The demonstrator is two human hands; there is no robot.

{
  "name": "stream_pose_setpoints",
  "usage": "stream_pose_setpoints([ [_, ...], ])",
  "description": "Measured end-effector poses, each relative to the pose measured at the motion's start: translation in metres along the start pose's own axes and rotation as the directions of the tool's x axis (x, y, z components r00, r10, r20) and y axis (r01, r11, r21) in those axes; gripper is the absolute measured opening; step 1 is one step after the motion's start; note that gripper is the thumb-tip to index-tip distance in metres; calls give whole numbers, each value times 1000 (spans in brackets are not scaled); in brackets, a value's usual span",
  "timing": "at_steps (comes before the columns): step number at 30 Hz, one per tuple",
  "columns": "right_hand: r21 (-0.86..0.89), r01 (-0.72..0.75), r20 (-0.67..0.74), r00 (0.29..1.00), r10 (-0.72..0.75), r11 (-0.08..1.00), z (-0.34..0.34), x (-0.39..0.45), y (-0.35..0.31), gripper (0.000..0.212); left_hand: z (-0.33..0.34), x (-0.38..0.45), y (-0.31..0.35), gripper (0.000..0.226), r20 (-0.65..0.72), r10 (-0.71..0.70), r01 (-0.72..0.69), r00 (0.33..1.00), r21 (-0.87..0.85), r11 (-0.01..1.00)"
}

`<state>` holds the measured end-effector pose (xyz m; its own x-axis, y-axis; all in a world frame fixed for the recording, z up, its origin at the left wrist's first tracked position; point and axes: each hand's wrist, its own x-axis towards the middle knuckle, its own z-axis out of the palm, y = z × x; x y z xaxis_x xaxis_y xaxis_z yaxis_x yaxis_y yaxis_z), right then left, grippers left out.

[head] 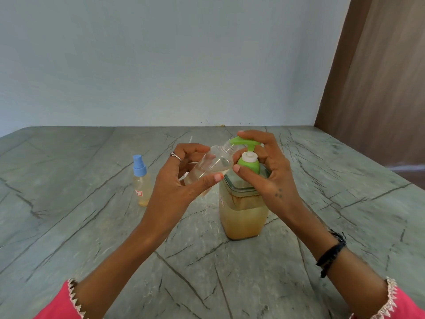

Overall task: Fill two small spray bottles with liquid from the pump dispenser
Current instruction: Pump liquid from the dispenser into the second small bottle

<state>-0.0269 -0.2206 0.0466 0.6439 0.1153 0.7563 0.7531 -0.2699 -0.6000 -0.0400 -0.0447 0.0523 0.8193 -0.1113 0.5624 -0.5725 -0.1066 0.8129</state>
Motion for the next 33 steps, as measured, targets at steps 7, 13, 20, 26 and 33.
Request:
stream_pose_setpoints([
  [7, 37, -63, -49, 997, 65, 997, 1, 2, -4, 41, 0, 1, 2, 38, 7, -4, 4, 1000, 3, 1000],
  [13, 65, -88, -64, 994, 92, 994, 2, 4, -10, 40, 0, 0, 2, 39, 20, -13, 13, 1000, 1, 1000],
  [20, 68, -94, -21, 995, 96, 993, 2, 5, -13, 37, 0, 0, 1, 39, 22, -22, 22, 1000, 3, 1000],
  [26, 61, -86, -2, 996, 87, 994, 3, 2, -12, 46, -1, 0, -1, 40, 7, -21, 21, 1000, -8, 1000],
  [33, 79, -78, -19, 997, 80, 994, 2, 3, -11, 45, -3, 1, -4, 44, 8, -31, 31, 999, -6, 999],
])
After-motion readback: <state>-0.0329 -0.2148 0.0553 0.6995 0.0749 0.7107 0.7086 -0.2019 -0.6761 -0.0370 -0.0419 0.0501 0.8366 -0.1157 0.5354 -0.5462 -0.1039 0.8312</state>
